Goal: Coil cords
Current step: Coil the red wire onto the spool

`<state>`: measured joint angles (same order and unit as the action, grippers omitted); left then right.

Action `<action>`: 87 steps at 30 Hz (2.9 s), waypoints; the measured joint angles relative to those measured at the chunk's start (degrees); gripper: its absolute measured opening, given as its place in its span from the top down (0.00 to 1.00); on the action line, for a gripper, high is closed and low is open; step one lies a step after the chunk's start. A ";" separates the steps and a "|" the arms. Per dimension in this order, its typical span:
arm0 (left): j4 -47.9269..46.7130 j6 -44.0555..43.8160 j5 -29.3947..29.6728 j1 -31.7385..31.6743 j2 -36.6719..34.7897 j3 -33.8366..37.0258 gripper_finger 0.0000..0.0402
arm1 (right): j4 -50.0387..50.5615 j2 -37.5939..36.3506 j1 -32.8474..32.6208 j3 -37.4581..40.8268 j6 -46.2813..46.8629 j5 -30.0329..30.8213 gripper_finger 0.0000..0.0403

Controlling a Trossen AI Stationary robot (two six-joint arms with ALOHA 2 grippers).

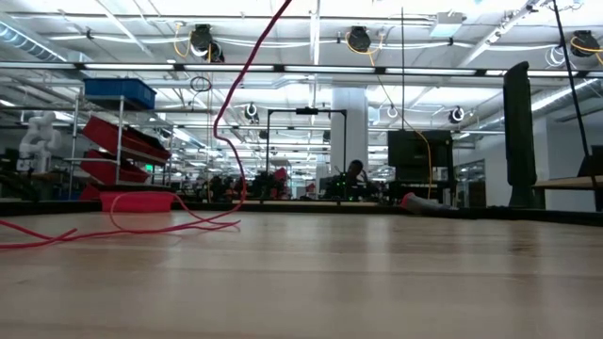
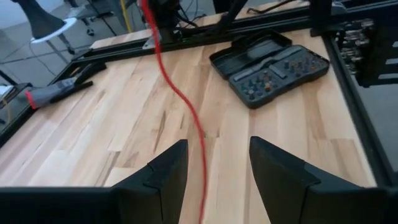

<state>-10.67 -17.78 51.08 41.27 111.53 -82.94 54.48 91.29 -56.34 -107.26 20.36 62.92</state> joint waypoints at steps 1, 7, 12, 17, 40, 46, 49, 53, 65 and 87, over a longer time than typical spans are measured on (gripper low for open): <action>-0.55 -0.36 0.10 -0.02 -0.02 -0.02 0.56 | 0.00 0.00 0.00 0.00 0.01 0.00 1.00; -3.12 -1.49 0.10 -0.15 -0.02 -0.02 0.56 | 0.01 0.00 -0.02 0.00 0.20 -0.01 1.00; -3.67 -2.92 0.13 -0.71 0.19 -0.02 0.56 | 0.02 0.00 -0.02 0.00 0.20 -0.02 1.00; -3.71 -2.90 0.73 -1.22 2.56 -0.02 0.56 | -0.01 0.00 -0.02 0.00 0.20 -0.02 1.00; -3.16 0.72 6.68 -0.04 3.69 -0.02 0.67 | 0.17 0.00 -0.02 0.00 0.17 -0.04 1.00; -3.26 1.65 6.57 -0.05 3.69 -0.02 0.84 | 0.20 0.00 -0.02 0.00 0.17 -0.04 1.00; -3.35 1.73 6.44 0.25 3.69 -0.02 0.91 | 0.22 0.00 -0.02 0.00 0.17 -0.03 1.00; -3.30 3.08 6.40 0.50 3.69 -0.02 0.98 | 0.24 0.00 -0.02 0.00 0.17 -0.03 1.00; -3.13 2.57 6.46 0.37 3.69 -0.02 0.99 | 0.24 0.00 -0.02 0.00 0.17 -0.04 1.00; 0.31 -1.40 1.53 -4.41 3.63 0.01 0.99 | -6.71 1.43 3.39 0.00 -3.52 -1.70 1.00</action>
<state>-10.36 -19.18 52.60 36.86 115.15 -82.94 47.77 92.72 -52.94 -107.26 16.84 61.21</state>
